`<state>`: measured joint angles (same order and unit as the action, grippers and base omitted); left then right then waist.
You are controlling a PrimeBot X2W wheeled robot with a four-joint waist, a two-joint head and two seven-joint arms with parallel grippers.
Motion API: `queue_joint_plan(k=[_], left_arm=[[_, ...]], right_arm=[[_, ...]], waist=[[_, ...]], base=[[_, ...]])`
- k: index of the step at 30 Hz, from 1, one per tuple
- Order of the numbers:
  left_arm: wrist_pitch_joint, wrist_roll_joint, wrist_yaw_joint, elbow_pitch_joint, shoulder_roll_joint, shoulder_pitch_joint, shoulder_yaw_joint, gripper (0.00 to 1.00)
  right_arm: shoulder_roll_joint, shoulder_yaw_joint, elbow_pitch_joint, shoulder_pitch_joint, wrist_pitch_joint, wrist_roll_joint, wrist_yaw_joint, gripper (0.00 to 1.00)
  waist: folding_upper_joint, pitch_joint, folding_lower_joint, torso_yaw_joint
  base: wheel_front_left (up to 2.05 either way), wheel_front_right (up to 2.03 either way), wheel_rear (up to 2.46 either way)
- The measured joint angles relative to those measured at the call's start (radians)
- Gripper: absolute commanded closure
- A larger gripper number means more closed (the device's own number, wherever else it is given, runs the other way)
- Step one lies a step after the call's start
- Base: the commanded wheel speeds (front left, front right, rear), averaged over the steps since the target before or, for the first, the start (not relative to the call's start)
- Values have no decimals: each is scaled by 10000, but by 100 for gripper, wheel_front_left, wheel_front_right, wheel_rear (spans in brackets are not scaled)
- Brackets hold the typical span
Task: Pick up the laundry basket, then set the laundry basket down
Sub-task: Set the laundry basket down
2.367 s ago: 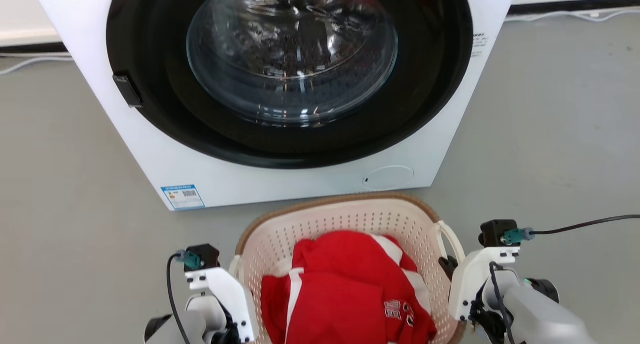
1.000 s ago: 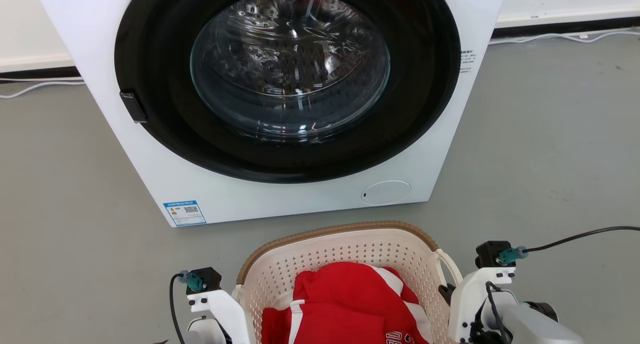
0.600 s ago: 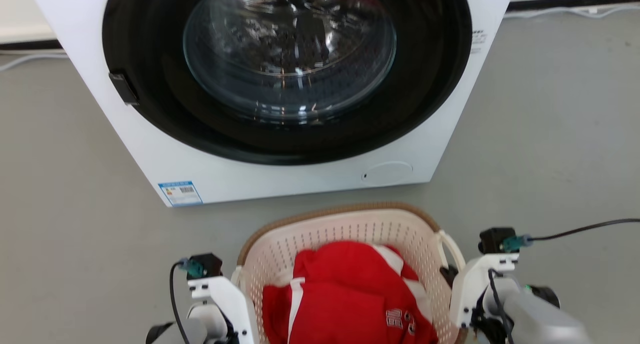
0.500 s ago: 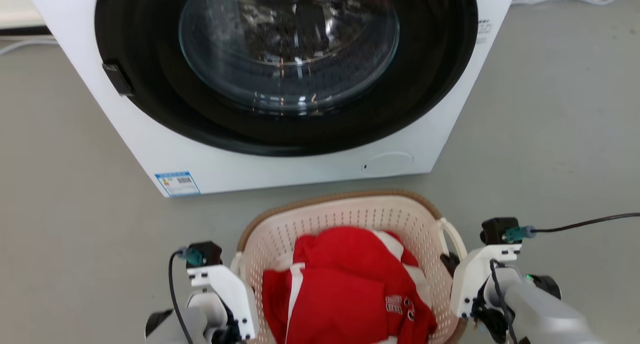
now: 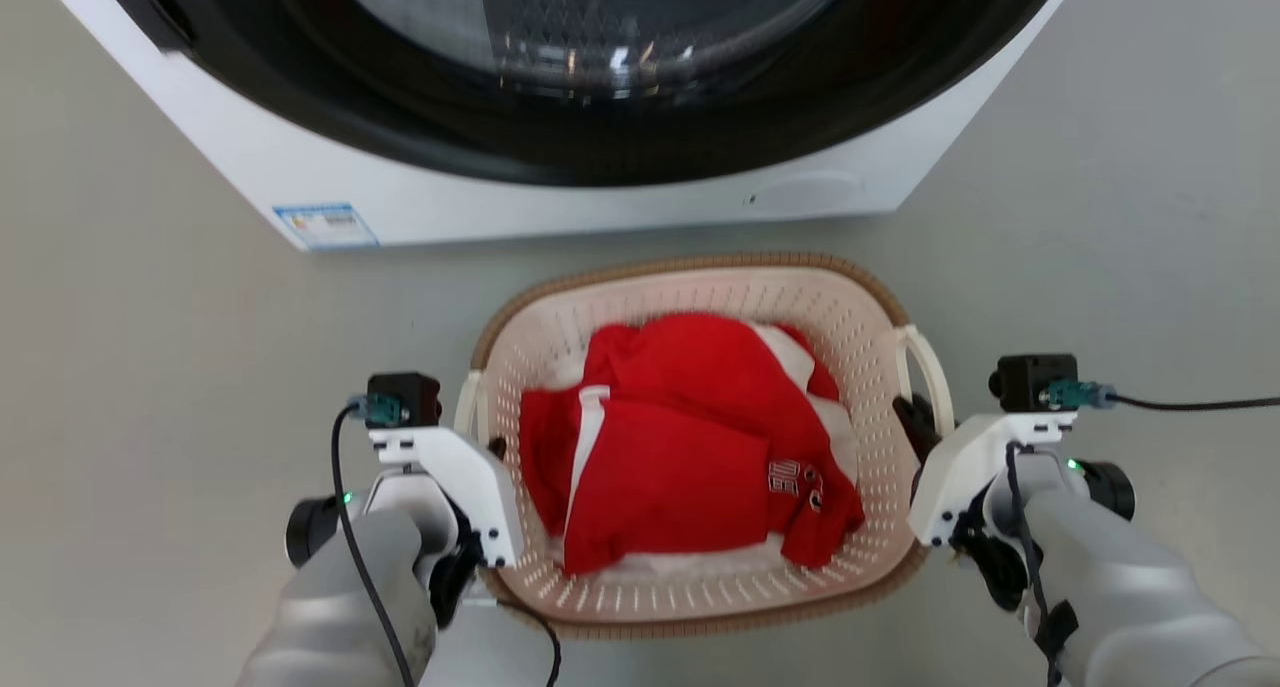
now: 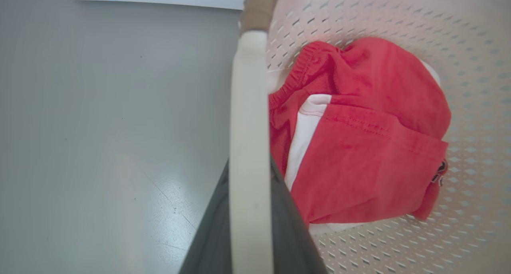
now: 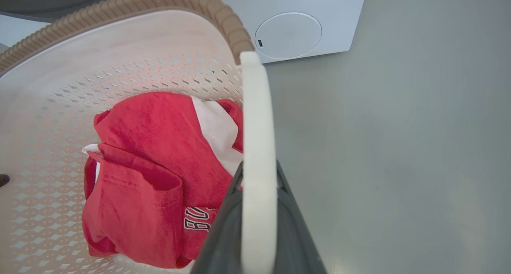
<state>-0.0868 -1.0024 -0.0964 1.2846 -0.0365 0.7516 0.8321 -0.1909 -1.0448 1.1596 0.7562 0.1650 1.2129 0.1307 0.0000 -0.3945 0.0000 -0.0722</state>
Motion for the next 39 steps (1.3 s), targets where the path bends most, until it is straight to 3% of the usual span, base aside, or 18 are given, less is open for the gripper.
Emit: queue_joint_plan(k=[19,27,32,39], left_arm=[[-1204,261,610,79,46,1774,63,100],[-1358,259,715,75,82,2069,59,100],[-1450,259,1051,73,121,2293,73,100],[-1524,251,1051,67,130,2438,123,100]], right_arm=[[-454,75,-704,1225,817,130,0,100],[-623,736,-1047,1306,819,-280,0,100],[-673,1158,-1187,1308,826,-700,0,100],[-654,1524,-1254,1307,828,-997,0,100]], waist=[[0,-3012,0,433],[0,-3680,0,643],[0,-4104,0,808],[0,-4433,0,924]], base=[[0,0,0],[0,0,0],[0,0,0],[0,0,0]])
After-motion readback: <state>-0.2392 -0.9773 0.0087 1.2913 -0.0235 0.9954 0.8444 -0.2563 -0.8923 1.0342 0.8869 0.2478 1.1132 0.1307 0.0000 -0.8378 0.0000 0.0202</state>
